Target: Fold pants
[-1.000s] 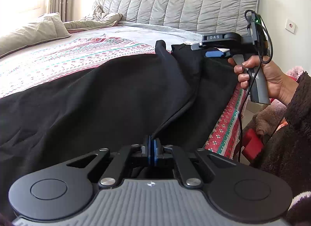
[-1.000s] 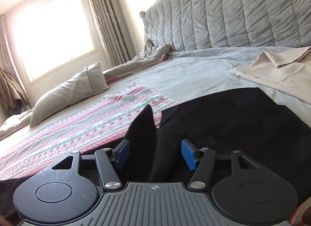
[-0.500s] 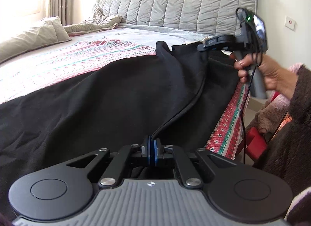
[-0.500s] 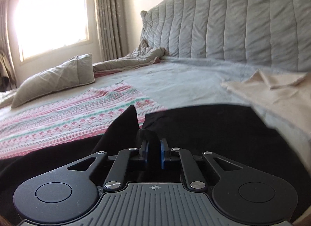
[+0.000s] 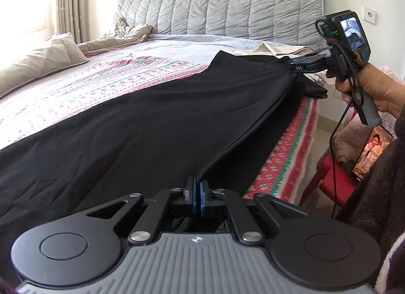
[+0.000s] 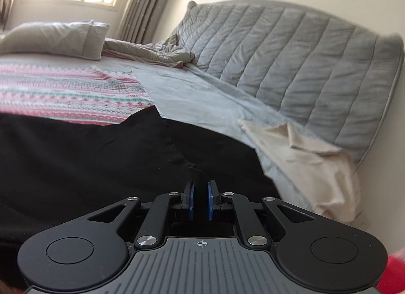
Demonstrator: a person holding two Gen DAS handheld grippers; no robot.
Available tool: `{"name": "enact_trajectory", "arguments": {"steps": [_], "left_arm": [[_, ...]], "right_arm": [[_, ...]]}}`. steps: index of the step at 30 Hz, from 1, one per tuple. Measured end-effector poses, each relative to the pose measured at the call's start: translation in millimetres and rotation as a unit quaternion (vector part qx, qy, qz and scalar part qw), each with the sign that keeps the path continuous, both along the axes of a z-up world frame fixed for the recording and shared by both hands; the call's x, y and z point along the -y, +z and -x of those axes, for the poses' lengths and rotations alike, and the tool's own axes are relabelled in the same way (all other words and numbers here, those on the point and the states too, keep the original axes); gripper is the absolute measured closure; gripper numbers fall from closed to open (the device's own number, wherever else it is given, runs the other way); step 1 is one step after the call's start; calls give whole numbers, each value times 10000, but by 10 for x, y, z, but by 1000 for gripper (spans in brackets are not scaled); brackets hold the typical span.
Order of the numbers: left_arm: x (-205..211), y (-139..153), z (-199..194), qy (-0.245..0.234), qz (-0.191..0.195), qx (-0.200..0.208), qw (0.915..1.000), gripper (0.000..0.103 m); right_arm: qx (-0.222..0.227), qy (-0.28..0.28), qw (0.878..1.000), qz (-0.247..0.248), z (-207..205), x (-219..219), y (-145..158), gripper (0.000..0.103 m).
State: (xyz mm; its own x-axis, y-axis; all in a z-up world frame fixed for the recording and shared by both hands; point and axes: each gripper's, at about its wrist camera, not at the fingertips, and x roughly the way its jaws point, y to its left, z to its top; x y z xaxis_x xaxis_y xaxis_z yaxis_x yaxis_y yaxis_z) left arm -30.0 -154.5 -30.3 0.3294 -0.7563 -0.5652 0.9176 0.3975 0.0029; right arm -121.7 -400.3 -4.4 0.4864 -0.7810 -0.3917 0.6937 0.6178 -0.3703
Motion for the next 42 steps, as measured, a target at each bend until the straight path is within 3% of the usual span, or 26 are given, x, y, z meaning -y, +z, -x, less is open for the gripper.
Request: {"name": "enact_trajectory", "arguments": {"steps": [4, 10, 11, 12, 14, 15, 16, 20, 23, 27, 33, 34, 36, 38, 40, 42], "left_arm": [[6, 8, 75, -125, -11, 8, 9999, 89], [-27, 19, 92, -392, -53, -181, 9991, 84], [-55, 29, 97, -371, 18, -224, 9991, 74], [-86, 45, 95, -355, 82, -281, 9989, 57], [-152, 67, 99, -237, 246, -304, 9990, 34], [-182, 80, 91, -172, 306, -282, 9990, 29], [-199, 93, 77, -105, 334, -258, 9991, 29], [-217, 111, -38, 129, 348, -320, 9988, 24], [-181, 78, -111, 203, 228, -404, 9987, 24], [-140, 6, -156, 187, 33, -449, 9988, 23], [-183, -33, -225, 13, 30, -594, 9982, 20], [-185, -41, -230, -6, 35, -605, 9982, 20], [-175, -49, -227, -56, 26, -608, 9981, 17], [-150, -60, -201, -105, -17, -548, 9984, 16], [-136, -65, -172, -175, -56, -483, 9987, 14], [-122, -72, -149, -249, -97, -418, 9988, 12]], "right_arm": [[-245, -172, 9992, 273, -11, -66, -2, 95], [-574, -464, 9964, -405, -3, 137, -124, 93], [-567, -456, 9962, -479, 0, 153, -139, 90], [-488, -439, 9966, -506, 19, 152, -130, 87], [-191, -406, 9969, -644, 75, 164, -38, 68], [56, -358, 9963, -774, 115, 179, 19, 62], [342, -268, 9945, -949, 153, 210, 82, 52], [1100, 130, 9812, -1578, 102, 439, 280, 50], [1202, 375, 9743, -1867, -134, 666, 304, 48], [1172, 261, 9695, -2138, -464, 960, 138, 48], [1701, 227, 9544, -2444, -555, 1209, -48, 46], [1788, 277, 9516, -2483, -564, 1227, -54, 46], [1919, 382, 9464, -2569, -591, 1254, -78, 58], [1933, 496, 9463, -2542, -628, 1240, -100, 87], [1968, 601, 9476, -2444, -635, 1202, -85, 95], [1953, 574, 9582, -2011, -628, 1116, 3, 98]]}}
